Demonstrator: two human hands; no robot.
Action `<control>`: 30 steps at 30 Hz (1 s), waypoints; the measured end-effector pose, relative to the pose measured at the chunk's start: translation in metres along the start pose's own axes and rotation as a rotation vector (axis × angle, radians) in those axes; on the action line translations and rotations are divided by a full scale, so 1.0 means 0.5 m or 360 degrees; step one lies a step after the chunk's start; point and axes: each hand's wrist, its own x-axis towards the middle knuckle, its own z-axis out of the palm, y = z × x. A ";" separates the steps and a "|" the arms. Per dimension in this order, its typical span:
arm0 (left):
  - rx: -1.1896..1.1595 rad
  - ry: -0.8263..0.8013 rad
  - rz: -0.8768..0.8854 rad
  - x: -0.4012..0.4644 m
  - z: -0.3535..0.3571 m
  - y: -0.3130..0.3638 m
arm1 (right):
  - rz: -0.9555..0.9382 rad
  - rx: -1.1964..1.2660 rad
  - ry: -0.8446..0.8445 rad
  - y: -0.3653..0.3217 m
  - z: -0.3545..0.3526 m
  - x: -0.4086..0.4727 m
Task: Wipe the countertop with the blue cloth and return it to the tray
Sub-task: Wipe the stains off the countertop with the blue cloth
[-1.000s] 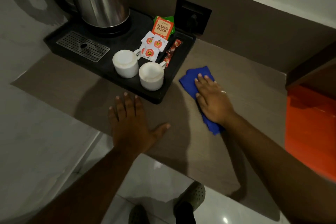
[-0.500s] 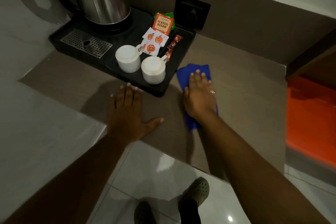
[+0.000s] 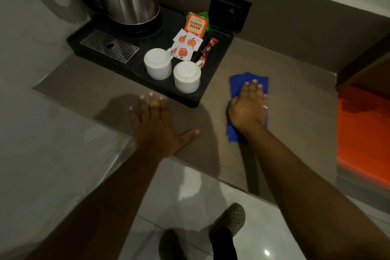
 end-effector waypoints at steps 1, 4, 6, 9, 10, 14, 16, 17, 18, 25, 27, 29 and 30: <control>0.0005 0.0004 -0.0021 0.001 0.001 0.000 | -0.0136 0.0004 -0.0002 -0.022 0.009 -0.019; 0.0015 0.0000 -0.0088 -0.003 0.001 0.002 | -0.0556 -0.0001 -0.0061 -0.001 0.017 -0.100; -0.0009 0.0005 -0.0109 -0.003 0.001 0.000 | -0.0766 -0.0034 -0.0145 0.077 0.006 -0.148; -0.0057 0.0014 -0.0106 -0.006 0.001 -0.005 | -0.0656 0.0002 -0.0180 0.228 -0.027 -0.172; -0.0061 0.0024 -0.0100 -0.008 0.002 -0.006 | -0.0517 0.0019 -0.0141 0.268 -0.040 -0.169; -0.0071 0.0066 -0.0089 -0.008 0.008 -0.003 | 0.0076 0.0031 0.0064 0.303 -0.053 -0.111; -0.0065 0.0058 -0.0109 -0.006 0.008 0.000 | 0.0443 0.0040 0.0103 0.254 -0.048 -0.072; -0.0061 0.0048 -0.0116 -0.006 0.007 0.000 | 0.0619 0.0087 0.0100 0.216 -0.046 -0.055; -0.0059 0.0039 -0.0116 -0.007 0.005 0.001 | 0.0741 0.0134 0.0073 0.173 -0.044 -0.043; 0.0021 -0.0014 -0.0125 -0.013 -0.007 0.002 | -0.0258 0.0102 0.0015 -0.033 0.033 -0.155; 0.0007 -0.0022 -0.0139 -0.010 -0.007 -0.004 | -0.0489 0.0043 -0.0065 0.017 0.027 -0.196; 0.0009 -0.0012 -0.0112 -0.007 -0.004 -0.006 | -0.0592 0.0000 -0.0122 0.099 0.008 -0.236; 0.0015 -0.0010 -0.0097 -0.007 -0.004 -0.006 | -0.0591 -0.0012 -0.0145 0.143 0.000 -0.251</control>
